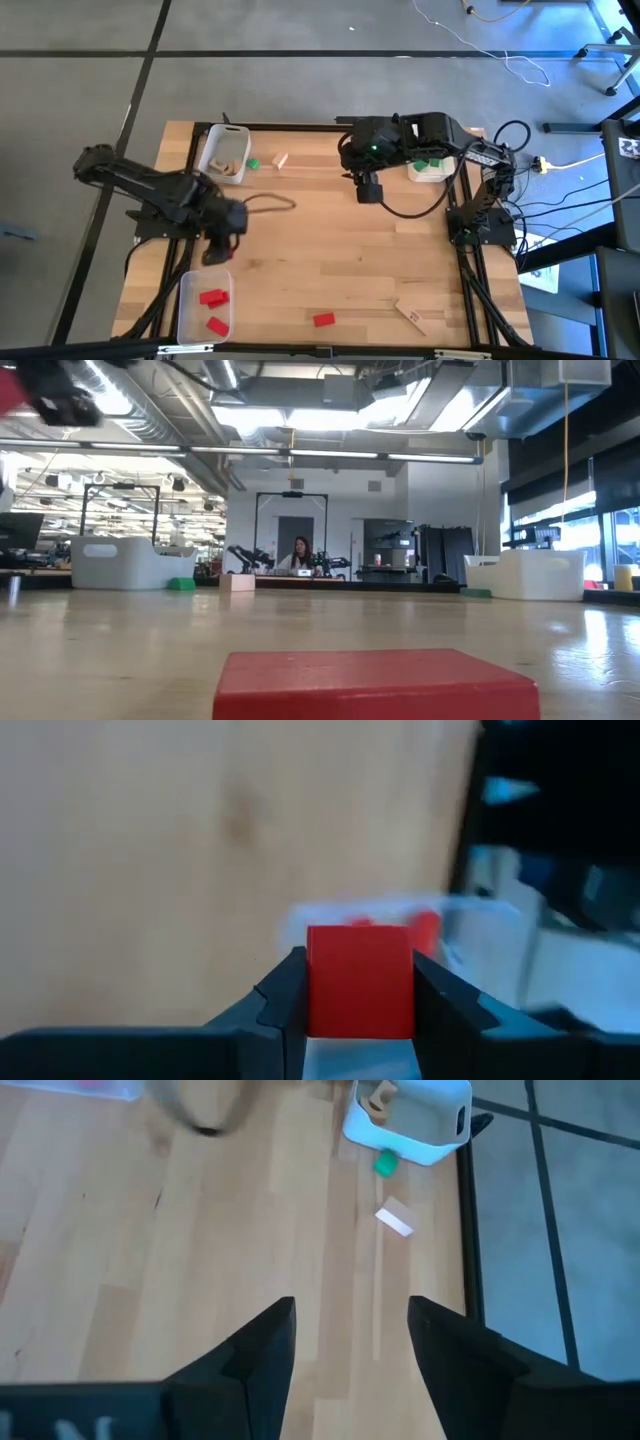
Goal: Sort & place blocks by color
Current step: Put the red block into the transparent bin
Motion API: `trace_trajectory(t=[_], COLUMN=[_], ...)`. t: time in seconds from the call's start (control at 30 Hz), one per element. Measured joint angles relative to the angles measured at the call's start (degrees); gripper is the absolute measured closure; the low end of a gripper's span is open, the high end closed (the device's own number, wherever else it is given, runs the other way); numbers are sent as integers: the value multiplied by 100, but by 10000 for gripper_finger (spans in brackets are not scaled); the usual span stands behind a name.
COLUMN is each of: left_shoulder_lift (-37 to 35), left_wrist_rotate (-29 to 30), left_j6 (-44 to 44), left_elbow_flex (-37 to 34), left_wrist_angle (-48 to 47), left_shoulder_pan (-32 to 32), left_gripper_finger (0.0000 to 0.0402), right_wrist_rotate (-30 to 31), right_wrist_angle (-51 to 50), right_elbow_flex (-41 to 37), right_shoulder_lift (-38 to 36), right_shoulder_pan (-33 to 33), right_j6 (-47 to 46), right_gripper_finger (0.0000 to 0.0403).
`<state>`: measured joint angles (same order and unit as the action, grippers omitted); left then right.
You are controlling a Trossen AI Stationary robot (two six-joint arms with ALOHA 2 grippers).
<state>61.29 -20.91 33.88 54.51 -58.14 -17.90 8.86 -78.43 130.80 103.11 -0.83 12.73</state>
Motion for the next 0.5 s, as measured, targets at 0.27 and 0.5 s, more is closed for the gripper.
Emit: trace_trajectory(t=[0.27, 0.5], left_shoulder_lift=[412, 1179], left_wrist_rotate=[-32, 70], left_j6=[1793, 2788], left_elbow_flex=[1, 1], left_wrist_angle=[319, 1401], left_shoulder_pan=[-1631, -2542], left_gripper_finger=[281, 281], right_wrist_rotate=[2, -113], right_wrist_angle=[42, 72], right_elbow_flex=[0, 0], right_shoulder_lift=[0, 0], right_shoulder_pan=[-89, -89], right_j6=[0, 143], right_gripper_finger=[206, 206])
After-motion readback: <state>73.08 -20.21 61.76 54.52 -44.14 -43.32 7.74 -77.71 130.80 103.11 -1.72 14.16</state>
